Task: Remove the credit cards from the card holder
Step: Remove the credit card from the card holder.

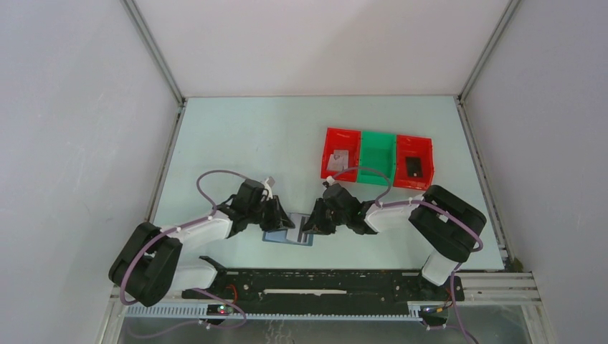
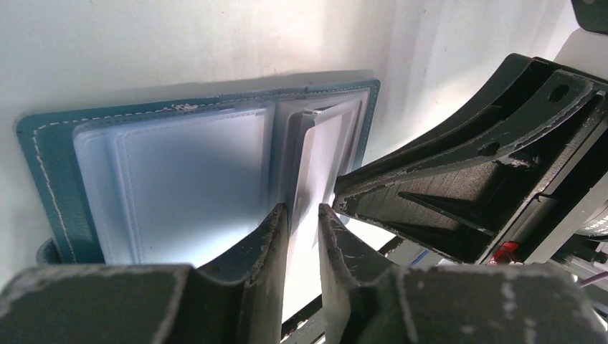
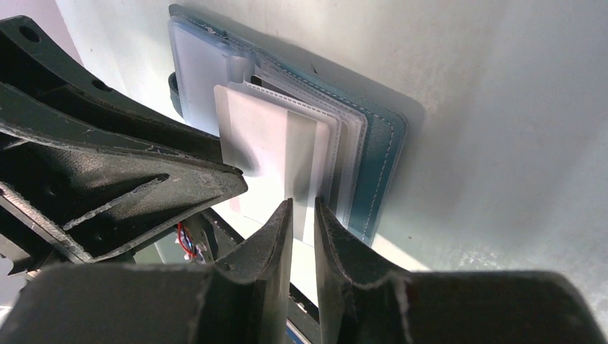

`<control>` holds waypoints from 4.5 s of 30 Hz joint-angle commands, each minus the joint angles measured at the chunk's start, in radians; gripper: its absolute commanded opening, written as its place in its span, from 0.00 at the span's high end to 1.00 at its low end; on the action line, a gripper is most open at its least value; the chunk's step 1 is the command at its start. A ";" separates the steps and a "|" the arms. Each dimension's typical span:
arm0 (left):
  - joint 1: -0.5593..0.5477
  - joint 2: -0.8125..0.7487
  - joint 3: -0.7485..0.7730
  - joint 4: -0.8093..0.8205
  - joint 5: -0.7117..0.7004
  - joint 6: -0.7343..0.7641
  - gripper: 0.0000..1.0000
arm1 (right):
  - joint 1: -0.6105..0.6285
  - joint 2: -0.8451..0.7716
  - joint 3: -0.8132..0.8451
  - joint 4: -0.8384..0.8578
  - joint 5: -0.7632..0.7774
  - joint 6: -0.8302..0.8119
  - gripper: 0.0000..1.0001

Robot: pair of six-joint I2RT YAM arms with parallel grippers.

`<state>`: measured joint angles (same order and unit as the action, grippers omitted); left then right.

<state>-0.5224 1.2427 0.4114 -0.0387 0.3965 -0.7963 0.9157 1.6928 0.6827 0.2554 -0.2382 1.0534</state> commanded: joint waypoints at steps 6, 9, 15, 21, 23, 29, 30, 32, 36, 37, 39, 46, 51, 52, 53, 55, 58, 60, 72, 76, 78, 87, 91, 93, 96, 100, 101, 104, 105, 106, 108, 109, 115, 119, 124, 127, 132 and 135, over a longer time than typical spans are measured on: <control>0.017 -0.033 -0.038 0.030 -0.008 -0.011 0.74 | -0.003 0.033 0.013 -0.032 0.030 -0.012 0.75; 0.021 -0.040 -0.041 0.033 -0.007 -0.012 0.81 | -0.003 0.036 0.013 -0.031 0.028 -0.010 0.75; 0.025 -0.047 -0.048 0.032 -0.002 -0.011 0.81 | -0.001 0.041 0.013 -0.031 0.029 -0.009 0.75; 0.032 -0.059 -0.052 0.034 0.001 -0.010 0.70 | -0.001 0.043 0.013 -0.032 0.030 -0.007 0.75; 0.036 -0.064 -0.055 0.034 -0.003 -0.014 0.73 | -0.001 0.042 0.013 -0.031 0.029 -0.007 0.75; 0.044 -0.076 -0.064 0.034 -0.009 -0.021 0.89 | 0.000 0.044 0.012 -0.033 0.031 -0.007 0.75; 0.045 -0.079 -0.067 0.034 -0.010 -0.021 0.92 | 0.000 0.044 0.013 -0.033 0.031 -0.007 0.75; 0.048 -0.082 -0.068 0.031 -0.014 -0.023 0.97 | 0.000 0.046 0.013 -0.033 0.031 -0.006 0.75; 0.054 -0.093 -0.068 0.018 -0.016 -0.018 1.00 | 0.000 0.049 0.013 -0.034 0.031 -0.006 0.75; 0.057 -0.097 -0.068 0.011 -0.017 -0.015 1.00 | 0.000 0.050 0.013 -0.034 0.031 -0.006 0.76; 0.065 -0.107 -0.068 -0.002 -0.018 -0.008 1.00 | 0.000 0.053 0.012 -0.038 0.032 -0.007 0.76; 0.096 -0.141 -0.074 -0.041 -0.025 0.010 1.00 | 0.000 0.062 0.011 -0.051 0.039 -0.004 0.76; 0.099 -0.152 -0.075 -0.059 -0.037 0.016 1.00 | -0.001 0.059 0.013 -0.054 0.040 -0.007 0.77; 0.099 -0.148 -0.077 -0.060 -0.038 0.016 1.00 | -0.001 0.054 0.013 -0.054 0.041 -0.009 0.77; 0.099 -0.145 -0.077 -0.062 -0.040 0.016 1.00 | -0.001 0.047 0.014 -0.057 0.045 -0.010 0.77; 0.099 -0.146 -0.077 -0.065 -0.045 0.017 1.00 | -0.003 0.032 0.013 -0.064 0.051 -0.011 0.77; 0.099 -0.151 -0.077 -0.062 -0.038 0.021 0.99 | -0.005 -0.001 0.014 -0.063 0.050 -0.016 0.76; 0.099 -0.140 -0.079 -0.043 -0.008 0.020 0.98 | -0.005 -0.025 0.014 -0.047 0.047 -0.016 0.76; 0.098 -0.067 -0.085 0.034 0.045 0.002 0.81 | -0.009 -0.005 0.096 -0.052 0.032 -0.040 0.74; 0.098 -0.065 -0.085 0.035 0.043 0.003 0.79 | -0.009 0.015 0.108 -0.048 0.027 -0.040 0.74; 0.098 -0.063 -0.085 0.034 0.042 0.003 0.79 | -0.013 0.026 0.114 -0.051 0.025 -0.042 0.74; 0.098 -0.057 -0.088 0.065 0.050 -0.003 0.73 | -0.014 0.033 0.114 -0.088 0.052 -0.044 0.75; 0.098 -0.047 -0.089 0.069 0.052 -0.004 0.72 | -0.014 0.034 0.112 -0.089 0.056 -0.042 0.75; 0.098 -0.041 -0.090 0.072 0.051 -0.006 0.71 | -0.013 0.026 0.109 -0.095 0.065 -0.043 0.75; 0.098 -0.034 -0.092 0.075 0.050 -0.007 0.71 | -0.014 0.008 0.100 -0.105 0.080 -0.046 0.75; 0.098 -0.023 -0.092 0.078 0.048 -0.006 0.71 | -0.014 0.005 0.097 -0.111 0.083 -0.050 0.75; 0.098 -0.020 -0.091 0.079 0.048 -0.007 0.71 | -0.013 0.007 0.096 -0.110 0.083 -0.049 0.75; 0.097 -0.014 -0.091 0.079 0.048 -0.007 0.71 | -0.011 0.003 0.094 -0.109 0.088 -0.046 0.75; 0.097 -0.015 -0.092 0.079 0.048 -0.007 0.71 | -0.010 -0.002 0.091 -0.108 0.090 -0.046 0.75; 0.098 -0.014 -0.093 0.079 0.048 -0.007 0.71 | -0.011 -0.005 0.091 -0.108 0.093 -0.047 0.75; 0.098 -0.014 -0.095 0.079 0.046 -0.007 0.71 | -0.009 -0.013 0.089 -0.109 0.097 -0.050 0.75; 0.098 -0.014 -0.095 0.079 0.046 -0.007 0.71 | -0.008 -0.018 0.087 -0.106 0.098 -0.052 0.75; 0.097 -0.009 -0.092 0.079 0.046 -0.007 0.71 | -0.005 -0.015 0.085 -0.106 0.100 -0.053 0.74; 0.098 -0.009 -0.092 0.077 0.045 -0.007 0.71 | -0.004 0.000 0.086 -0.101 0.095 -0.049 0.74; 0.097 -0.008 -0.091 0.077 0.047 -0.007 0.71 | -0.003 0.018 0.086 -0.090 0.079 -0.045 0.74; 0.097 -0.008 -0.091 0.077 0.046 -0.008 0.71 | -0.003 0.036 0.085 -0.079 0.065 -0.038 0.74; 0.097 -0.009 -0.094 0.084 0.050 -0.012 0.71 | -0.003 0.056 0.086 -0.051 0.042 -0.026 0.74; 0.098 -0.011 -0.095 0.085 0.050 -0.014 0.72 | -0.003 0.063 0.086 -0.047 0.037 -0.023 0.74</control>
<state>-0.4297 1.2297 0.3420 0.0261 0.4335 -0.8104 0.9092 1.7306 0.7677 0.1944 -0.1982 1.0283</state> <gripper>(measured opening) 0.289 0.259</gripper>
